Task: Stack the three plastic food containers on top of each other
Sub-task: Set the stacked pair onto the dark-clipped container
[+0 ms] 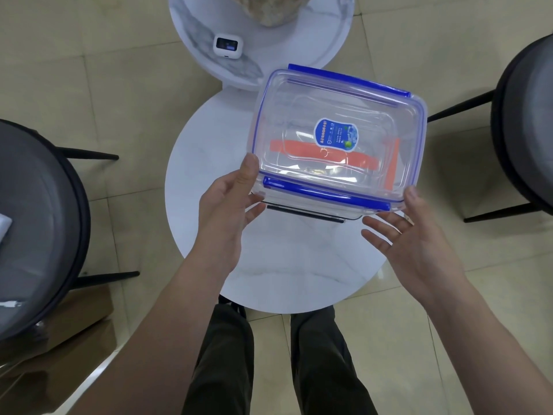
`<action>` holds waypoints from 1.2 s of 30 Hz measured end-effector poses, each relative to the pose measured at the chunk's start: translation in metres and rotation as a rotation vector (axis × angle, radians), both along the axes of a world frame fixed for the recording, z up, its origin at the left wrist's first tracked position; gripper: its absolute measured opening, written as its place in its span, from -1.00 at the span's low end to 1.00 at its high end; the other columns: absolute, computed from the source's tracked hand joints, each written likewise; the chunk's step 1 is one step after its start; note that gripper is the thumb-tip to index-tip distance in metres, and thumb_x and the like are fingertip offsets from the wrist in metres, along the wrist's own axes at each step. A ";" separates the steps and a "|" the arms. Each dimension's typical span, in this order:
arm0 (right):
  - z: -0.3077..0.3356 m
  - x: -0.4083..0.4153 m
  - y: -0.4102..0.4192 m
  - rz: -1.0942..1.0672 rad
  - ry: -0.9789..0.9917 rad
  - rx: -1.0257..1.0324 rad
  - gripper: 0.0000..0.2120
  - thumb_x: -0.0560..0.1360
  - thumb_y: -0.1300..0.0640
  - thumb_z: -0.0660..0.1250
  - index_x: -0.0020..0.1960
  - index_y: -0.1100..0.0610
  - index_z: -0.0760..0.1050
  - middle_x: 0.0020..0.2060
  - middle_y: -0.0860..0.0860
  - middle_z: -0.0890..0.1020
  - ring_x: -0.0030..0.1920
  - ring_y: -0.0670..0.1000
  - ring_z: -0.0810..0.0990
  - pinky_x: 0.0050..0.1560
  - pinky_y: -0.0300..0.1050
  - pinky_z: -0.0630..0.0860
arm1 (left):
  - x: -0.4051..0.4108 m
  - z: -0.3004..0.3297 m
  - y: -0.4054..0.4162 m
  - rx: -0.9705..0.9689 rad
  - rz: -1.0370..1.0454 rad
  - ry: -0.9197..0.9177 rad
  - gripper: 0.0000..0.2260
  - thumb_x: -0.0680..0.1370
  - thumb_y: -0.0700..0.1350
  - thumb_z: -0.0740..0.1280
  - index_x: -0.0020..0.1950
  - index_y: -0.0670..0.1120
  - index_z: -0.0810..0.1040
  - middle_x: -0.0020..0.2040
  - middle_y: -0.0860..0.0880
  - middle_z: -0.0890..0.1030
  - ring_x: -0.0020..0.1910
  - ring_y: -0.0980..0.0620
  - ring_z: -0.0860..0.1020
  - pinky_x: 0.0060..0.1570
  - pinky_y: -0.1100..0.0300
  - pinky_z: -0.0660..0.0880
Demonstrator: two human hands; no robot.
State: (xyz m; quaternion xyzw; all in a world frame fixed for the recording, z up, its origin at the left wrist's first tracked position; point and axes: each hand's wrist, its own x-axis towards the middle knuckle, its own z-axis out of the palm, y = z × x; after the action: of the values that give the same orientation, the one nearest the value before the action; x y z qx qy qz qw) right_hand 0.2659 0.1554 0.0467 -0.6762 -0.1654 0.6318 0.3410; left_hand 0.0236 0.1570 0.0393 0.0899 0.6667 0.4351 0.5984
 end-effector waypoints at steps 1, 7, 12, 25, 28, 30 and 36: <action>0.001 -0.001 0.000 -0.004 -0.005 -0.008 -0.14 -0.02 -0.44 0.54 0.18 -0.06 0.54 0.10 0.02 0.70 0.14 0.07 0.72 0.01 -0.04 0.67 | 0.000 0.000 0.000 -0.003 -0.001 0.006 -0.46 0.26 0.33 0.39 0.07 0.00 0.62 -0.11 0.07 0.73 0.02 0.02 0.71 0.02 0.14 0.66; -0.011 0.007 -0.009 -0.173 0.052 -0.141 -0.37 0.48 -0.35 0.26 0.37 0.05 0.49 0.23 0.08 0.65 0.19 0.13 0.68 0.21 0.10 0.59 | -0.003 -0.014 -0.007 -0.136 0.098 -0.016 -0.45 0.53 0.34 0.26 0.26 -0.08 0.59 0.13 -0.03 0.70 0.08 -0.04 0.71 0.11 0.03 0.64; -0.045 0.004 -0.022 -0.186 -0.020 -0.251 -0.64 0.57 -0.13 0.32 0.25 0.07 0.51 0.22 0.11 0.63 0.18 0.17 0.66 0.21 0.10 0.59 | 0.001 -0.045 -0.021 -0.256 0.106 -0.021 -0.60 0.59 0.16 0.34 0.26 -0.11 0.58 0.16 -0.09 0.66 0.07 -0.08 0.69 0.05 0.05 0.65; -0.111 -0.016 -0.007 -0.170 -0.196 -0.279 -0.68 0.56 0.05 0.41 0.24 0.16 0.49 0.12 0.14 0.65 0.06 0.13 0.70 0.17 0.05 0.64 | 0.011 -0.111 -0.008 -0.241 -0.035 0.107 -0.75 0.56 -0.03 0.45 0.15 -0.15 0.59 -0.04 -0.06 0.68 0.02 -0.09 0.68 0.00 0.11 0.67; -0.121 -0.013 -0.003 -0.198 -0.228 -0.284 -0.67 0.54 0.05 0.44 0.21 0.21 0.51 0.06 0.15 0.67 0.00 0.14 0.73 0.09 0.01 0.68 | 0.012 -0.119 -0.005 -0.228 -0.060 0.187 -0.70 0.54 -0.03 0.47 0.19 -0.16 0.58 -0.04 -0.06 0.68 -0.01 -0.07 0.68 -0.05 0.13 0.67; -0.126 -0.012 -0.002 -0.195 -0.258 -0.277 -0.68 0.53 0.06 0.45 0.16 0.24 0.54 0.04 0.19 0.68 -0.02 0.15 0.74 0.06 -0.01 0.69 | 0.013 -0.125 -0.002 -0.234 -0.075 0.246 -0.68 0.52 -0.02 0.49 0.18 -0.14 0.57 0.04 -0.09 0.67 0.01 -0.08 0.68 -0.04 0.11 0.67; -0.133 -0.009 0.001 -0.205 -0.274 -0.230 -0.72 0.55 0.21 0.42 0.18 0.36 0.55 -0.08 0.21 0.69 -0.14 0.15 0.74 -0.05 -0.05 0.71 | 0.014 -0.137 0.008 -0.304 -0.008 0.304 -0.77 0.51 -0.06 0.50 0.03 -0.11 0.52 -0.05 -0.12 0.67 -0.10 -0.09 0.68 0.03 0.02 0.68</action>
State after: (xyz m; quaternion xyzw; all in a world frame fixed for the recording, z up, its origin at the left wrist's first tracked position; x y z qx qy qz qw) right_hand 0.2566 0.1565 -0.0862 -0.8034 -0.0675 0.5106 0.2986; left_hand 0.0376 0.1651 -0.0981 0.0660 0.8068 0.3087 0.4994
